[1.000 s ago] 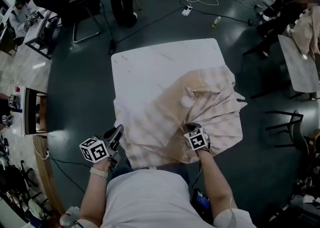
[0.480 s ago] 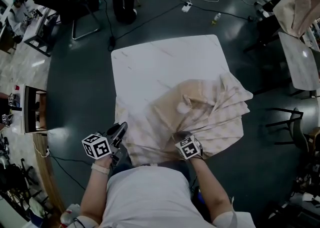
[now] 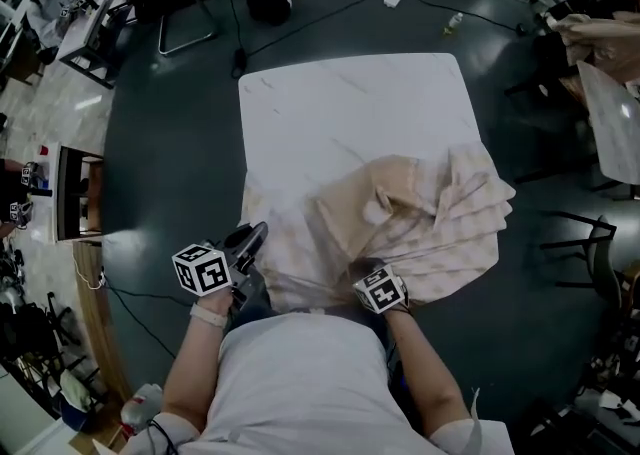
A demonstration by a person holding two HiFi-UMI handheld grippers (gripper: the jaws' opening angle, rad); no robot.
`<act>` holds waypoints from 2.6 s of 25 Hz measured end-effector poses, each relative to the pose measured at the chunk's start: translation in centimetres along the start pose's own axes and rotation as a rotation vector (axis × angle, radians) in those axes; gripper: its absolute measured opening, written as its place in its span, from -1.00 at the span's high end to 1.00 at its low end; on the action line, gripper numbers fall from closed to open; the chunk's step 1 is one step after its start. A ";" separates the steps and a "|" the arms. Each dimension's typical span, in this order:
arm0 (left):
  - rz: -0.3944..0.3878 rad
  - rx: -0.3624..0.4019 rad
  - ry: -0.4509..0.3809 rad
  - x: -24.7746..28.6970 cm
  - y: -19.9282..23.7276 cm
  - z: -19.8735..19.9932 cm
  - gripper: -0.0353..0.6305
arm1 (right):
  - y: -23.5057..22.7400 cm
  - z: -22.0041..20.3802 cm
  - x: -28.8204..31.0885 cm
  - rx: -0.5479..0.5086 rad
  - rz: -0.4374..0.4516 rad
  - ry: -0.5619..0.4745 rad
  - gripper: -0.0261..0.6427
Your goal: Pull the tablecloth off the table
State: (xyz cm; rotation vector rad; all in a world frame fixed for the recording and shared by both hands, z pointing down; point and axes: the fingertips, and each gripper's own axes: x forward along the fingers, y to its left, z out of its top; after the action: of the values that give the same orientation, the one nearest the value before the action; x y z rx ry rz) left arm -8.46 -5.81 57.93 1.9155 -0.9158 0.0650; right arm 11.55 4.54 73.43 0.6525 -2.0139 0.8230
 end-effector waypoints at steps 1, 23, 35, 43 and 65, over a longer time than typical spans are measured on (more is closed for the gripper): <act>0.000 -0.006 0.000 0.0 0.0 0.0 0.86 | 0.2 -0.1 -0.1 0.002 0.009 0.010 0.84; 0.003 -0.015 -0.001 -0.1 -0.4 -0.7 0.86 | -16.4 4.0 -13.8 -0.019 -0.114 -0.133 0.37; 0.075 -0.020 -0.026 -0.9 -0.2 -1.1 0.86 | -35.8 2.6 -20.0 -0.167 -0.521 0.014 0.23; 0.111 -0.036 -0.031 -1.2 -0.3 -1.6 0.86 | -41.0 2.0 -17.9 -0.248 -0.493 0.139 0.14; 0.108 -0.049 -0.058 -2.4 0.5 -1.1 0.86 | -40.5 0.5 -16.8 0.075 -0.485 0.028 0.80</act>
State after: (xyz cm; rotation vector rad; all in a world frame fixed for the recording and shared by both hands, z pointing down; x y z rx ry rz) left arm -10.11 -3.75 57.89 1.8303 -1.0502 0.0504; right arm 48.04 -19.75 71.46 1.1107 -1.6993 0.6101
